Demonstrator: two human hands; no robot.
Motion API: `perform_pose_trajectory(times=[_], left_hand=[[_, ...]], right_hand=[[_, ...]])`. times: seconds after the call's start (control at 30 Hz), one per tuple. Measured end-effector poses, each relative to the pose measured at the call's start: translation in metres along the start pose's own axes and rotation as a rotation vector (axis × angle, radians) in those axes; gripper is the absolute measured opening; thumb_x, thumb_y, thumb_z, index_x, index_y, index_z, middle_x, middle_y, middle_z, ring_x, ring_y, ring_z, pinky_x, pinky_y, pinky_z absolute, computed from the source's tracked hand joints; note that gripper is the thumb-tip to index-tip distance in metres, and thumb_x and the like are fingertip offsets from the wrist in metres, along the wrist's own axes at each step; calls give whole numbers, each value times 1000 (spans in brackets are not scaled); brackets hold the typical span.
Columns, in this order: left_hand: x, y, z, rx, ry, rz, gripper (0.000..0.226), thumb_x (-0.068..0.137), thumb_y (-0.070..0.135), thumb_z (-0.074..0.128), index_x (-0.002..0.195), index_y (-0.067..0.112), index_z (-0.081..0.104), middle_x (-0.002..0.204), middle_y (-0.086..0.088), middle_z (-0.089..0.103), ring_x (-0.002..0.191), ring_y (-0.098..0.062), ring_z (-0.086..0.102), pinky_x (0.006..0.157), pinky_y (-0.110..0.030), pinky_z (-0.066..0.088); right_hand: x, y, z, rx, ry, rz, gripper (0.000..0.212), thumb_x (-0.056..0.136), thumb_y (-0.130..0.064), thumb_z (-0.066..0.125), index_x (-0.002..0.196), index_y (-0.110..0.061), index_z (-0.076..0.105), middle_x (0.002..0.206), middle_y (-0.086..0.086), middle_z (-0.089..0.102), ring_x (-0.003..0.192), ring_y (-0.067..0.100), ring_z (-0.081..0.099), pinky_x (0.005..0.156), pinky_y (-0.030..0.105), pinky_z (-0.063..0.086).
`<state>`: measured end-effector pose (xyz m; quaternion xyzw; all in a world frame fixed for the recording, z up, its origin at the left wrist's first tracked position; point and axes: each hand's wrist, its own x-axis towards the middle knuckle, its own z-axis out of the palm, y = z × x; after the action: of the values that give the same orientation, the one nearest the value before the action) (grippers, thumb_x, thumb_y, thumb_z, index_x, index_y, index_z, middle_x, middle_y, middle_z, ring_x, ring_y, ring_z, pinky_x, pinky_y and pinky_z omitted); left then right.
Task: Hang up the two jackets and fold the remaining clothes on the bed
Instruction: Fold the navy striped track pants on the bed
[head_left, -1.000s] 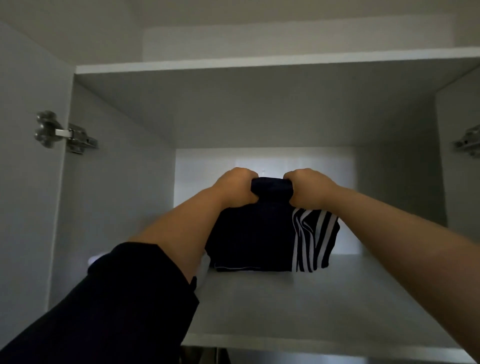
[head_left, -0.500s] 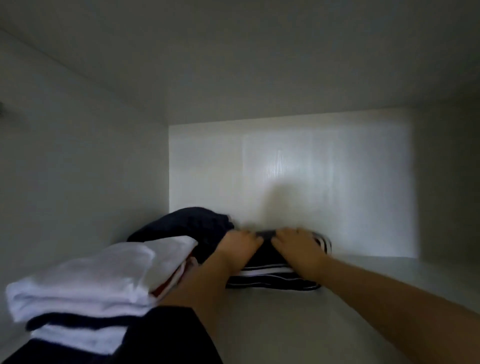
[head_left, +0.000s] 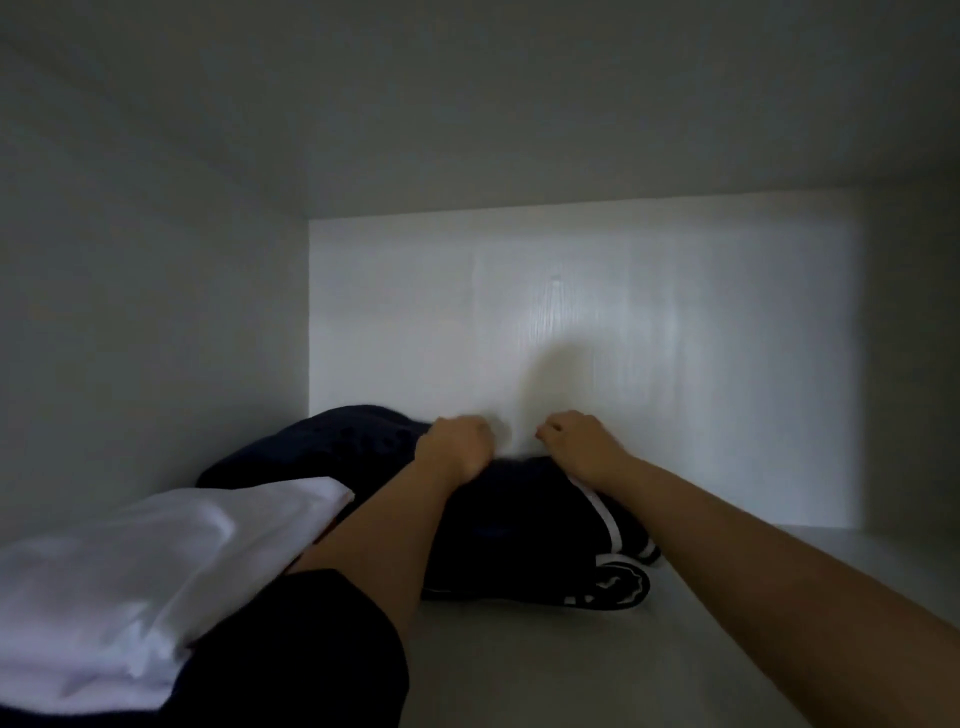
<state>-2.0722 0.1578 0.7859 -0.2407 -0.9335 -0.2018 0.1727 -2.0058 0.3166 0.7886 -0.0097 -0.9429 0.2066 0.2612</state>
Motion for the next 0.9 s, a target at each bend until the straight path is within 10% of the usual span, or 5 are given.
perform_pose_trajectory(times=[0.13,0.23,0.6,0.73,0.9], left_hand=[[9,-22,64,161,-371,-50,56,99,52,16,150,31,11,159,-3,4,145,-31,5,114,-53,2],[22,-32,78,50,-358,-73,58,97,56,16,150,35,5,159,2,-3,146,-28,-2,114,-51,-2],[-5,-13,62,184,-250,-37,58,99,47,21,150,19,20,156,-10,19,142,-28,23,115,-42,22],[-58,2,26,323,-138,137,54,98,44,31,143,13,35,146,-12,40,131,-29,39,108,-40,31],[-125,14,-36,489,213,389,54,95,39,38,143,14,33,150,-9,32,138,-25,25,114,-43,15]], right_hand=[[10,37,49,-354,-396,208,61,95,-53,27,147,-22,27,154,10,22,140,32,23,114,48,20],[14,52,60,-238,-456,288,66,96,-53,27,151,-20,14,157,13,14,143,31,17,116,40,16],[-4,35,54,-381,-302,305,57,94,-45,26,145,-20,30,147,9,37,130,30,37,108,48,24],[-42,6,25,-591,-339,145,60,99,-44,26,150,-15,16,158,13,6,142,31,15,113,51,11],[-108,-43,-31,-769,43,-149,67,95,-39,41,150,-13,14,157,13,-13,146,26,-7,114,50,-6]])
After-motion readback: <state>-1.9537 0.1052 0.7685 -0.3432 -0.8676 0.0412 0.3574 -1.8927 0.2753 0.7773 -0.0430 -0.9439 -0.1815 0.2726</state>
